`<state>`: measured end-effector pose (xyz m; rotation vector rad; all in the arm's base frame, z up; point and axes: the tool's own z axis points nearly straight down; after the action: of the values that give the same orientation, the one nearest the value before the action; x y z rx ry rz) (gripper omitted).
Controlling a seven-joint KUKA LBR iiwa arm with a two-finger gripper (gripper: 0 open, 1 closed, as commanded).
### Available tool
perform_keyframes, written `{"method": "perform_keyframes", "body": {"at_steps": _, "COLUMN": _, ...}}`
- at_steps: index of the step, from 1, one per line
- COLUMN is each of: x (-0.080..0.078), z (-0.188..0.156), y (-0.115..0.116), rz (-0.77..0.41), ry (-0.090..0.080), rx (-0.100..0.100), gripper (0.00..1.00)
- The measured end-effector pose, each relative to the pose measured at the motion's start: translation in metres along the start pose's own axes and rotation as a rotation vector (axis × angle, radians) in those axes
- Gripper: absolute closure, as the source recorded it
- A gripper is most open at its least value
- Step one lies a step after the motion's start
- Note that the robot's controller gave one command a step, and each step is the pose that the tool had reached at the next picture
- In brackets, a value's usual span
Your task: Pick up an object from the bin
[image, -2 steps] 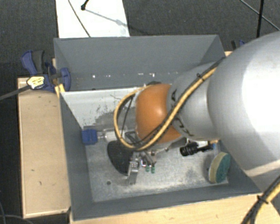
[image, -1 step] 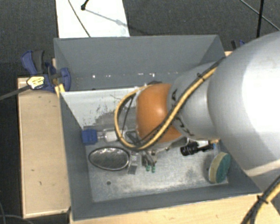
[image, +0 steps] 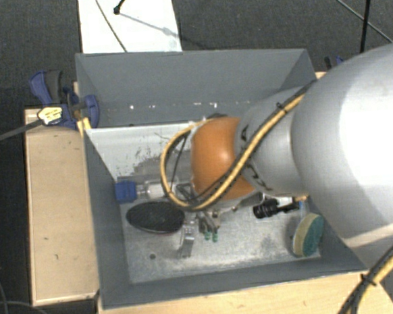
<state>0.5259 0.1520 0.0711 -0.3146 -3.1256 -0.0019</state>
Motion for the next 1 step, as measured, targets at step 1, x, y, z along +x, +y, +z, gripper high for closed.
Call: {"method": "perform_keyframes", "body": {"at_steps": 1, "x": 0.0098, "z": 0.0008, "y": 0.0418, "rz": 0.333, "ry": -0.003, "rx": -0.002, "gripper": 0.00}}
